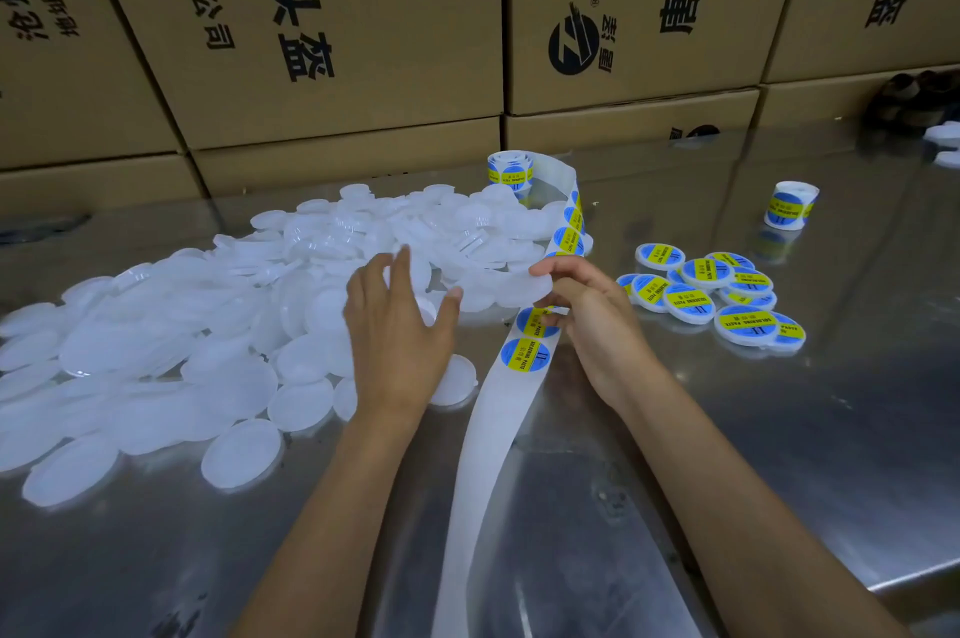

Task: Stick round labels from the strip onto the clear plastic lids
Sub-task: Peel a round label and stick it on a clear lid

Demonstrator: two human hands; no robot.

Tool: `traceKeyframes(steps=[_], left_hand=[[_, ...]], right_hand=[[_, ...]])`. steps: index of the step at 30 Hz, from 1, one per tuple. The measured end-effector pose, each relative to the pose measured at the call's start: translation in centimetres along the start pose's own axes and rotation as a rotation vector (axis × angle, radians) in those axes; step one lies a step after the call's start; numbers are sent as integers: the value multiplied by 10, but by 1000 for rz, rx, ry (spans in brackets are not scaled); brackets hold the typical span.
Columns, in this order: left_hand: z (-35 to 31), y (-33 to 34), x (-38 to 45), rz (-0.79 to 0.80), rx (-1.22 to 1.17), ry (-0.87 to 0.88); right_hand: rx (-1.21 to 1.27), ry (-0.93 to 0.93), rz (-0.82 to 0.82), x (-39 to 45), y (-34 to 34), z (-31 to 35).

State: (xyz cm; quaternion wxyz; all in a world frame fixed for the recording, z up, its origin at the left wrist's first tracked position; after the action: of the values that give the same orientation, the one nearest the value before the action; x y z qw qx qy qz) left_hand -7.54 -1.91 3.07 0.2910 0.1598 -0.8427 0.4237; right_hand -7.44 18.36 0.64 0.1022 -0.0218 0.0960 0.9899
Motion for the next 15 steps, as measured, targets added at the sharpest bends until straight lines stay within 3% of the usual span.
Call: traceKeyframes(steps=[2, 7, 12, 15], left_hand=[[-11, 3, -1, 13, -328, -55], [-34, 39, -18, 365, -1139, -488], [-29, 44, -25, 390, -1255, -611], [-21, 48, -29, 424, -1150, -649]], right_hand=[[-17, -36, 25, -2, 3, 4], [-100, -179, 186, -13, 16, 13], [-236, -216, 111, -8, 6, 17], [-470, -178, 61, -1, 0, 11]])
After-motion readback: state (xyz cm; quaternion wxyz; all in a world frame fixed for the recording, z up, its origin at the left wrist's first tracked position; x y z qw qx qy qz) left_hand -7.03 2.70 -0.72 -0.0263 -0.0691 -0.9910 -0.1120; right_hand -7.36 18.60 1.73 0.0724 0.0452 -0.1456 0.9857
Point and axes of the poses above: each hand's wrist, its own x-axis towards the middle knuckle, its own y-axis out of the palm, z = x × y, the point moved 7 cm from there along x, towards the middle knuckle, and after that the axes turned 8 degrees about y, right-handed, at the moved point
